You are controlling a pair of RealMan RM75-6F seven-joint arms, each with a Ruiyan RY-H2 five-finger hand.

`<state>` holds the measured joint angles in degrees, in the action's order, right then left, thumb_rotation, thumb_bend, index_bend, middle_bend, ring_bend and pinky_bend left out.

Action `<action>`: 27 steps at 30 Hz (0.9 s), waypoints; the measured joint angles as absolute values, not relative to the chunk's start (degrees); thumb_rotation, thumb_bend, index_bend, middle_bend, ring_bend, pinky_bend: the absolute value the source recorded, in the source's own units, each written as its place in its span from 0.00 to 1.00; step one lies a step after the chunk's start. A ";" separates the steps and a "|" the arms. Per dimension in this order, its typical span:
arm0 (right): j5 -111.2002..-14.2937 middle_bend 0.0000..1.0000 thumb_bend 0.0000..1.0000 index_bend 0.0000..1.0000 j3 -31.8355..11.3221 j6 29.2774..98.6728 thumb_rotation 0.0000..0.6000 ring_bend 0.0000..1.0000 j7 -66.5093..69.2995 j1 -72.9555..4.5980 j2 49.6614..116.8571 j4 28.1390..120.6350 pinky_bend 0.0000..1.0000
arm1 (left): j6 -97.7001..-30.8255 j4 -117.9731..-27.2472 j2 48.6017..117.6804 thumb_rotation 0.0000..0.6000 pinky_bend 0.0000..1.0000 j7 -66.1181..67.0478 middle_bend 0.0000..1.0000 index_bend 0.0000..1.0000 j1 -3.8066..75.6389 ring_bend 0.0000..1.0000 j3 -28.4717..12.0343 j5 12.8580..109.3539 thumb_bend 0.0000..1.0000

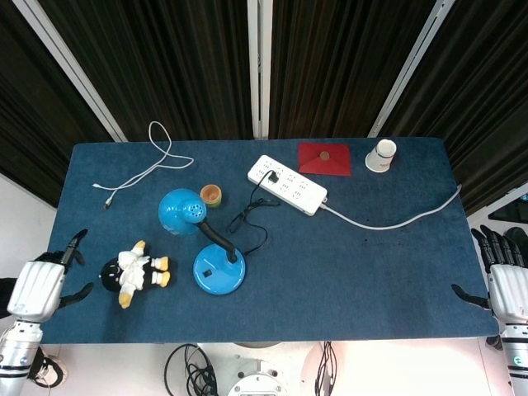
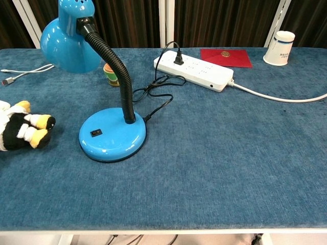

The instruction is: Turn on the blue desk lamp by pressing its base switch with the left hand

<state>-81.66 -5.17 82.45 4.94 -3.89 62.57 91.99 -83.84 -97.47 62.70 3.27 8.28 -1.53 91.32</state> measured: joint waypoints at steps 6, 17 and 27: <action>-81.43 0.00 0.06 0.00 -5.12 81.91 1.00 0.00 4.89 -4.05 62.79 91.75 0.00 | -80.02 -99.20 62.35 1.00 0.91 4.33 0.83 0.07 10.24 0.85 0.69 94.60 0.39; -80.78 0.00 0.06 0.00 -5.41 81.85 1.00 0.00 5.37 -3.99 62.59 91.59 0.00 | -65.71 -100.80 67.17 1.00 0.90 12.16 0.83 0.07 17.19 0.84 1.83 93.79 0.40; -80.23 0.00 0.06 0.00 -5.44 81.14 1.00 0.00 6.48 -4.09 62.81 90.57 0.00 | -58.33 -98.00 73.83 1.00 0.90 14.81 0.83 0.08 21.93 0.84 0.97 88.49 0.40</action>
<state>-80.23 -5.44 81.14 6.48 -4.09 62.81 90.57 -58.33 -98.00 73.83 14.81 21.93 0.97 88.49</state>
